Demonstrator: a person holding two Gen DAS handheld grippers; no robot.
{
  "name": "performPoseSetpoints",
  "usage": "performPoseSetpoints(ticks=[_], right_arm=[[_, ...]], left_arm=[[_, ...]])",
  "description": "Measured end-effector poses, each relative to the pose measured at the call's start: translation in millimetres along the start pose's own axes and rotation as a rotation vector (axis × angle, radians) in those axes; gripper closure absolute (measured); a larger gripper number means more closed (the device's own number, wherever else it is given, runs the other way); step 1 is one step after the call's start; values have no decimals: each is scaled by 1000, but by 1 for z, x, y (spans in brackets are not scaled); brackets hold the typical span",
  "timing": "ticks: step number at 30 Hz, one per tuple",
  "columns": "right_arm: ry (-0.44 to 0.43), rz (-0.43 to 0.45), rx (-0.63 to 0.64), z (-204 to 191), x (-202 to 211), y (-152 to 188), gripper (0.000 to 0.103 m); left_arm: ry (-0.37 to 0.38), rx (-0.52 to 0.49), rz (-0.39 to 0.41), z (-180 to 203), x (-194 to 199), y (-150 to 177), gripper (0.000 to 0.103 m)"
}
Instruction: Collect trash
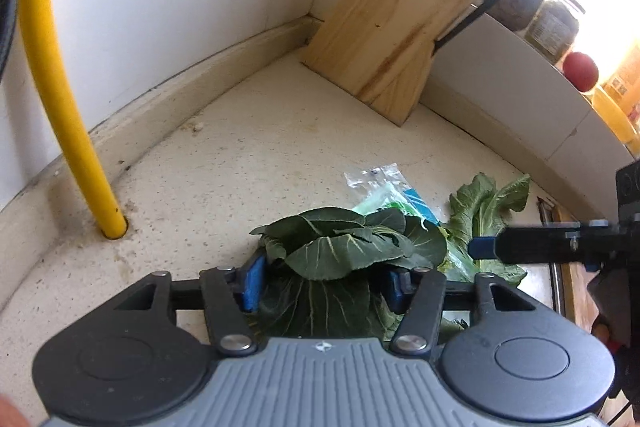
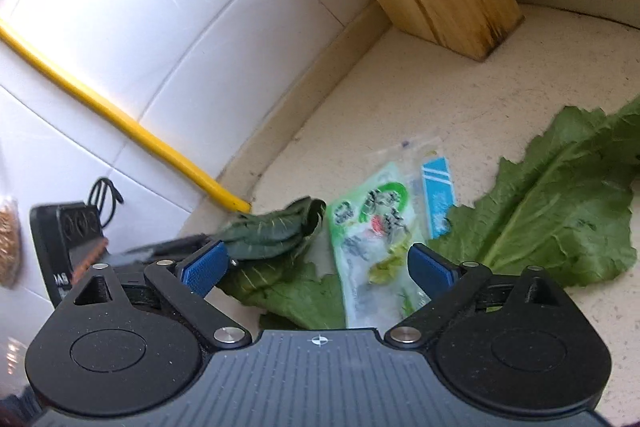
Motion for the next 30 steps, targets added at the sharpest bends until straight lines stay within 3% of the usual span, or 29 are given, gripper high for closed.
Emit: performPoseSetpoints(ticks=[5,9,12,21,27,30], right_arm=[[60,3,15,10,7,6,4],[93,-2,44,17,15,8,4],[108,-11,62,20,23,15,4],[134,-22,140,13,37,38,4],[129,6,123,17,30,21,4],[100,-46,158,11,6,15,5]], left_arm=[[-25,-77,-19,10,-21,0,44],[-13,-27,-13,4,-21,-6,55],[20,23,-11,-2,-15,-5,58],[63,106,40,-15,15,-9,59],[77,137,80,-21,32,-15,59],[79,151,80,-22,34,-12,59]])
Point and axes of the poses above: each gripper's, at about its wrist camera, not at the fingertips, and x roughly against the way its jaws point, z to its right, y to its underside, the point moved 9 cm from there along -x, roughly the way its jaws point, and after that the axes turned 4 degrees about z, right-handed, at the moved point
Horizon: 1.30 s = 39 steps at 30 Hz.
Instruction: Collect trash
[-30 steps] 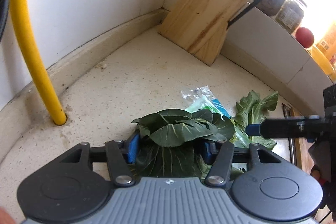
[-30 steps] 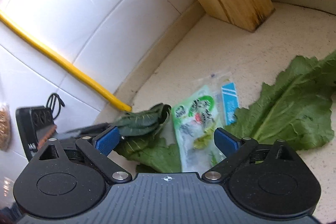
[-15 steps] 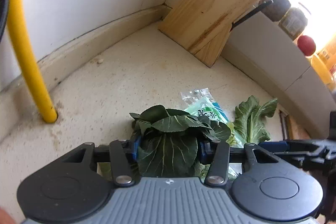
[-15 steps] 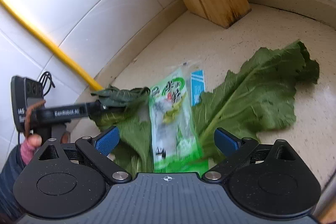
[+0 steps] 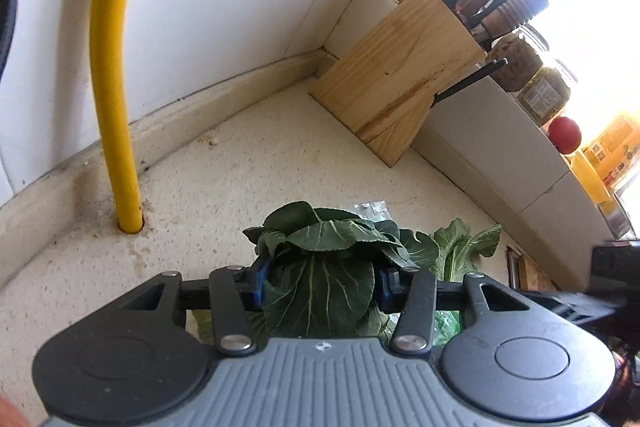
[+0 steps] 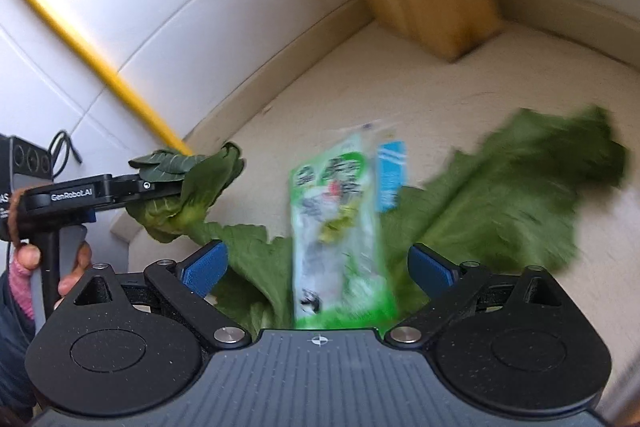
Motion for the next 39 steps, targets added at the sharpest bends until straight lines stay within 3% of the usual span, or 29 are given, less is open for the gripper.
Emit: performPoseSetpoints(ticks=[3,6,11,15,19,25,30,31,33,37,39], right_arm=[[-11,-37,-33,4,-18,-5,12],[-109,-66,-110,2,-14,-3,24],[-169,-67,-152,-10,2,7,24],[-173,-41,-75,-26,3,3,27],[-147,-96,-136,-19,-30,2,59],[-250,-54,-379,10,-44,3,75],[-408,20,-606,19,-43,-2,76],[-410,26,-632,22,-45,-1,80],[-380,16,-611,21,-49,0,86],[-399,-19,-558,9,-50,-3,73],[-389,-12,-543,6,-50,-3,72]], left_arm=[[2,17,-1,-3,1,3,59],[11,21,-3,-4,2,6,59],[25,23,-23,-3,0,13,59],[19,27,-39,-5,-4,16,58],[18,29,-50,-4,-6,20,58],[24,30,-64,-5,-10,24,58],[28,37,-74,-4,-17,25,58],[29,36,-73,-4,-18,25,58],[35,42,-72,-4,-19,25,58],[38,44,-72,-5,-20,28,58],[41,44,-71,-5,-20,28,58]])
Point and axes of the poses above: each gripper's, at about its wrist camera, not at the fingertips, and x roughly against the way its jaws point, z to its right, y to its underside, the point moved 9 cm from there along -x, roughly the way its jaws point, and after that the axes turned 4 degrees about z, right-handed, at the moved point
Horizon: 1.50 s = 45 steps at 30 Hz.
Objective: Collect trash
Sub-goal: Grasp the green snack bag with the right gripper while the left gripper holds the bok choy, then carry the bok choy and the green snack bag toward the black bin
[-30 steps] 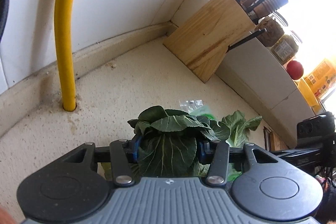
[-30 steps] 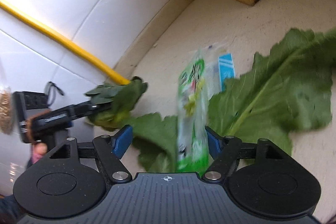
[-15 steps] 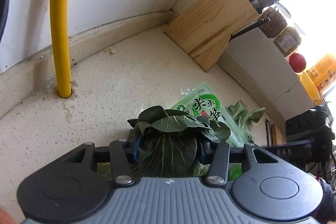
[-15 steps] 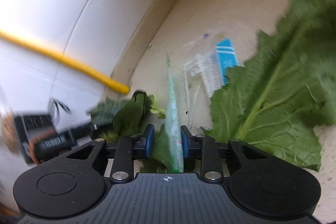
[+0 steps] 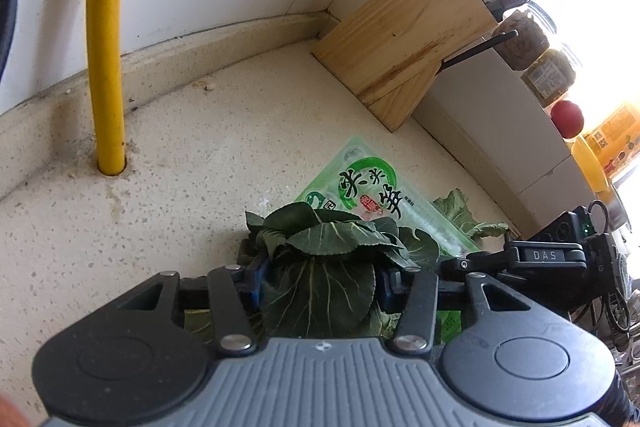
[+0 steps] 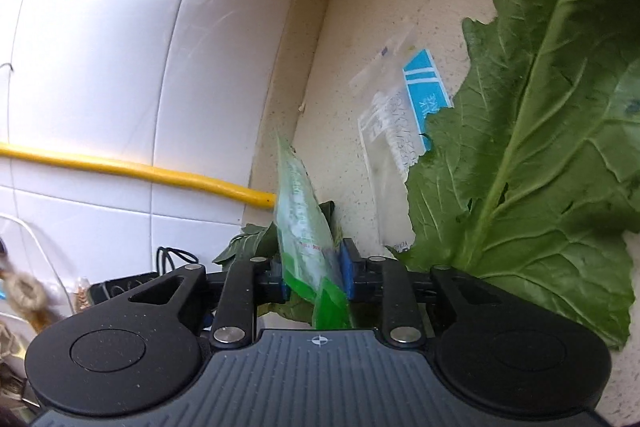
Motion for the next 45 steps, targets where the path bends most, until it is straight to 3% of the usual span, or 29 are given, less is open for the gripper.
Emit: performPoseSetpoints(ticks=[8,13,23,28,33,37,39,40,41,45], right_arm=[[-117,69,-41,-28,13,-6,74],[-165,113,50,-68,35,-19,74],[-156,154,235,-121,60,-9,74],[-125,150,270,-127,66,4,74],[10,146,315,-102,80,16,69],[66,164,306,-80,90,13,69],[137,202,340,-69,92,3,52],[195,202,383,-64,90,-3,33],[241,191,430,-61,87,-7,22],[479,82,769,-57,56,-9,21]], left_arm=[[54,-16,49,17,12,-18,58],[103,-47,104,39,28,-36,58],[184,-133,183,81,60,-55,58],[203,-121,169,82,70,-46,58],[176,-115,128,74,70,-23,58],[142,-68,127,57,74,-13,58],[129,-43,123,50,75,-9,58],[125,-34,120,48,73,-8,58],[122,-28,117,46,72,-7,58],[117,-18,105,41,65,-2,58]])
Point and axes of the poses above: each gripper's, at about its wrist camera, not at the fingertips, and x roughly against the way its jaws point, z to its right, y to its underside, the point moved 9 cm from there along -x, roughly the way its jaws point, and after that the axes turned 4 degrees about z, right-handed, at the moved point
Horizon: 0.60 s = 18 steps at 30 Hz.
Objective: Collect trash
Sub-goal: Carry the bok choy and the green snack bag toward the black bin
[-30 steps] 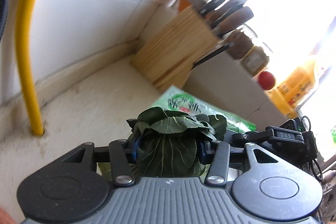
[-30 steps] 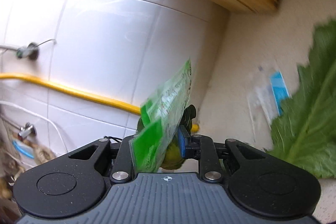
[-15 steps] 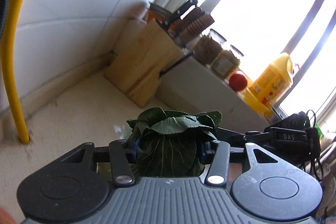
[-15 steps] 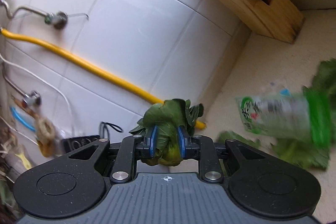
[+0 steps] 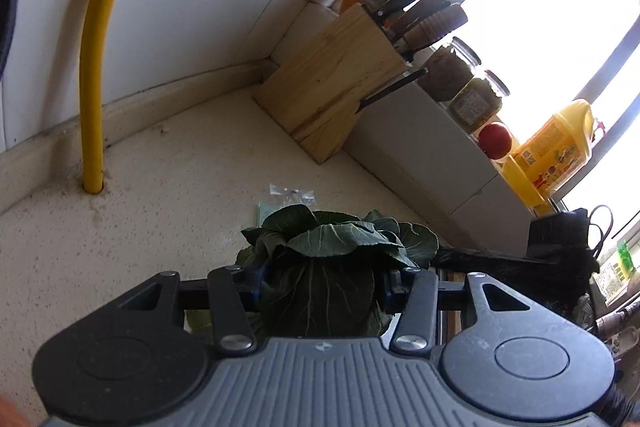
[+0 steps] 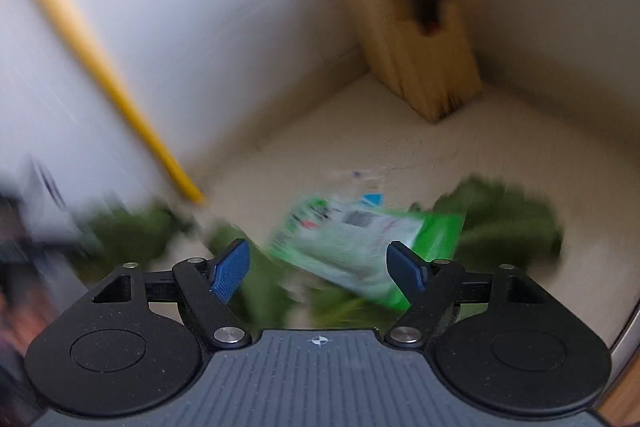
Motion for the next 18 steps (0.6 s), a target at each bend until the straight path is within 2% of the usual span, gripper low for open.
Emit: performPoseSetpoints(ticks=[1,3,5,10,13,15,16,17,18], right_arm=[[30,-45,137,-9,-9,3,19],[34,-126,319,-22,-25,8,16],[42,-175,403,-22,-40,9,16],[36,-269,381,1,-74,-3,12],[67,-299,372,12,-80,1,13],[94,-300,374,11,-76,6,18],[106,-299,362,11,-72,6,30],[110,-299,346,9,-65,7,46],[99,-304,310,9,-59,8,55]], left_arm=[[0,5,-4,-2,-1,2,58],[2,18,-11,-6,-3,4,58],[3,28,-17,-11,-4,5,58],[14,40,-41,-17,-9,7,58],[24,25,-55,-15,-11,7,58],[29,20,-60,-15,-13,7,57],[30,20,-62,-15,-15,7,57],[31,20,-64,-15,-16,6,57],[30,20,-64,-14,-18,5,57]])
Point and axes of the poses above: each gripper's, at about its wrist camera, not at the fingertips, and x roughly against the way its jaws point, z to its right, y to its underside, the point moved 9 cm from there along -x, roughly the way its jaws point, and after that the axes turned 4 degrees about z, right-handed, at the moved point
